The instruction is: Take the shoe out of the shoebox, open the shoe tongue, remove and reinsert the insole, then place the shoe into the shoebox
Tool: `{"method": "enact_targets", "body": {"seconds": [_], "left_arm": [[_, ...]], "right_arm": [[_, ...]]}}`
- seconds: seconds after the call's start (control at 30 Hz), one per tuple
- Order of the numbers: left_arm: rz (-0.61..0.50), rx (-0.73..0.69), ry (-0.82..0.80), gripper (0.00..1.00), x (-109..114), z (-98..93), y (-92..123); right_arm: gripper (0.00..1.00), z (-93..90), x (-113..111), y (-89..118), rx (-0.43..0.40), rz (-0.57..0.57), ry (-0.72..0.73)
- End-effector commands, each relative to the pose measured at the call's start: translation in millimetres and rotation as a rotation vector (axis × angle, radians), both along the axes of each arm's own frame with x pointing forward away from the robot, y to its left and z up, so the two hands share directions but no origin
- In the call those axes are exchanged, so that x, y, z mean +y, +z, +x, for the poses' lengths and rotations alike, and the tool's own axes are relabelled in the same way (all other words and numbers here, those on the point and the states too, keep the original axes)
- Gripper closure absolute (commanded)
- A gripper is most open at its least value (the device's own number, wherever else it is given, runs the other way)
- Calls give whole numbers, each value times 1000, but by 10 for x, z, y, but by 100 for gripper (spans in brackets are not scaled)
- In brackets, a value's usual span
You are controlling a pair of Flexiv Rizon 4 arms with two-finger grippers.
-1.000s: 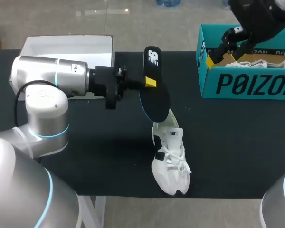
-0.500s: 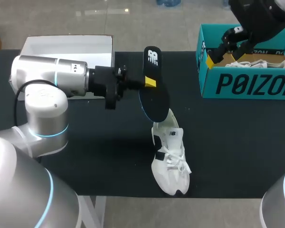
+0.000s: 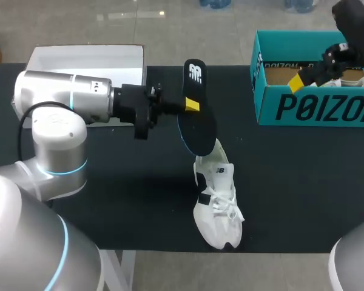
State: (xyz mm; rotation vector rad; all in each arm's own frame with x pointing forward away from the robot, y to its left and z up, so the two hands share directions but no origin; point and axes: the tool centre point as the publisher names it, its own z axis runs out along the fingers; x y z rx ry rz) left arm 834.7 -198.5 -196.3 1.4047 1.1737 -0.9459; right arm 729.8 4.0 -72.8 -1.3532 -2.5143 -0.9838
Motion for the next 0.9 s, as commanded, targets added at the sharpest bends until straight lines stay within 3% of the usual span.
{"method": "enact_targets", "body": {"seconds": [0.03, 0.2, 0.5, 0.73, 0.9], "left_arm": [[-2, -3, 3, 100, -13, -4, -9], [-2, -3, 3, 100, -13, -4, -9], [-2, -3, 3, 100, -13, -4, -9], [-2, -3, 3, 100, -13, -4, -9], [-2, -3, 3, 100, -13, -4, -9]], "right_arm": [[0, -110, -100, -351, -79, 400, 59], [0, 17, -23, -408, -44, 490, 107], [0, 295, 99, -363, 80, 464, 181], [0, 553, 199, -445, 169, 495, 233], [0, 724, 343, -537, 186, 524, 291]]}}
